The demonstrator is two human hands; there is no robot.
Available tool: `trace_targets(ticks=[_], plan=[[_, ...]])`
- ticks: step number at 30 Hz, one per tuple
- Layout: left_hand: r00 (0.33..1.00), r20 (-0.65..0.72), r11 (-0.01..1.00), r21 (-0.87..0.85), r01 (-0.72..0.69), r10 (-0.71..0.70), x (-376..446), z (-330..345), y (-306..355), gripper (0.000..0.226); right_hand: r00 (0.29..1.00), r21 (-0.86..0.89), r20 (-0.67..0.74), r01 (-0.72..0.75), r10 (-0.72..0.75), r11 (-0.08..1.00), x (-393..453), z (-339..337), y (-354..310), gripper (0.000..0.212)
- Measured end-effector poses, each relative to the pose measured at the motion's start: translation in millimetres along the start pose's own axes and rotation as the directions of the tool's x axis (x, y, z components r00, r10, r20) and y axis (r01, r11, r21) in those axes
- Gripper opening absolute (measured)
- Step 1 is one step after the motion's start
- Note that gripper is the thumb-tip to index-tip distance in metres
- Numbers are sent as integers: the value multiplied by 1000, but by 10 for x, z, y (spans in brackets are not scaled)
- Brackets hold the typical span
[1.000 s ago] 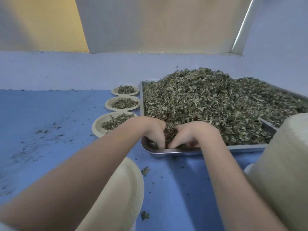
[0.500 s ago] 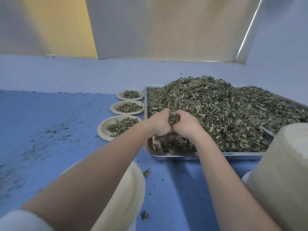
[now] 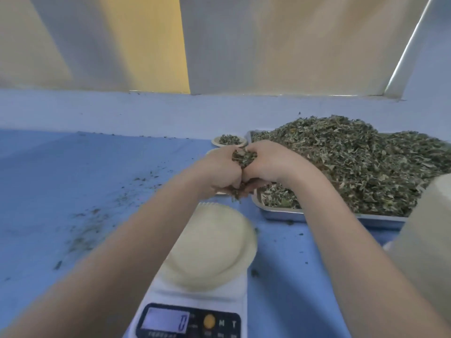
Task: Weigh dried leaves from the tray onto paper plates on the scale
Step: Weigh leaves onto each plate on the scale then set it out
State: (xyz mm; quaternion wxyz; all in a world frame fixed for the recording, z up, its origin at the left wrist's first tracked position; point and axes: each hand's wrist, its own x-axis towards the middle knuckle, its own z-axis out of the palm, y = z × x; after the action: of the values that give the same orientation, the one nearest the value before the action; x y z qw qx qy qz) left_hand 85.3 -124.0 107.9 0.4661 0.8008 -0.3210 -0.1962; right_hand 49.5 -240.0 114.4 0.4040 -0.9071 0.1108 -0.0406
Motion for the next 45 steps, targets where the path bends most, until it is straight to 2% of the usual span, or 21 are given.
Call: trace_targets(ticks=[4,5,7,9,12,14,17,19,21,25,28,36,41,43,45], plan=[[999,12,975,-215,46,-45,-515,-215,-207,57,995,-13,75,66,-65,998,-257,316,-175,30],[997,23,975,-211,73,-70,-600,-241,-266,66,992,-52,110,61,-55,997,-311,362,-175,34],[991,48,988,-87,129,-125,-735,-279,-388,91,980,-179,200,41,-5,983,-416,409,-135,50],[989,41,990,41,138,-140,-818,-316,-474,99,965,-253,260,42,26,967,-496,402,-56,68],[993,11,993,12,113,-113,-872,-404,-556,88,975,-159,222,64,-27,985,-583,350,32,71],[991,-105,995,60,84,-77,-876,-442,-617,72,983,-105,172,82,-63,991,-609,317,76,63],[937,-350,998,57,20,1,-834,-421,-730,40,986,-49,124,114,-107,992,-592,313,114,47],[897,-440,998,54,-11,33,-798,-359,-809,23,983,-37,102,155,-151,987,-559,348,117,40],[866,-492,994,104,-40,86,-777,-285,-888,18,975,-54,94,207,-202,977,-526,394,104,38],[805,-564,983,119,-141,184,-814,-161,-1031,16,957,-63,115,273,-264,960,-493,433,81,42],[777,-612,986,26,-165,147,-874,-124,-1135,12,953,-27,104,289,-285,957,-470,438,103,41],[813,-579,993,-48,-111,63,-951,-135,-1246,27,956,-30,111,275,-270,961,-413,535,201,36],[835,-550,987,-144,-74,-18,-949,-150,-1310,26,971,-226,42,240,-236,944,-431,598,228,42],[839,-544,986,-154,-61,-34,-937,-158,-1335,31,970,-310,-30,220,-241,925,-448,623,230,51],[851,-518,981,-192,-16,-88,-921,-167,-1368,44,980,-378,-98,122,-171,918,-473,621,271,66]])
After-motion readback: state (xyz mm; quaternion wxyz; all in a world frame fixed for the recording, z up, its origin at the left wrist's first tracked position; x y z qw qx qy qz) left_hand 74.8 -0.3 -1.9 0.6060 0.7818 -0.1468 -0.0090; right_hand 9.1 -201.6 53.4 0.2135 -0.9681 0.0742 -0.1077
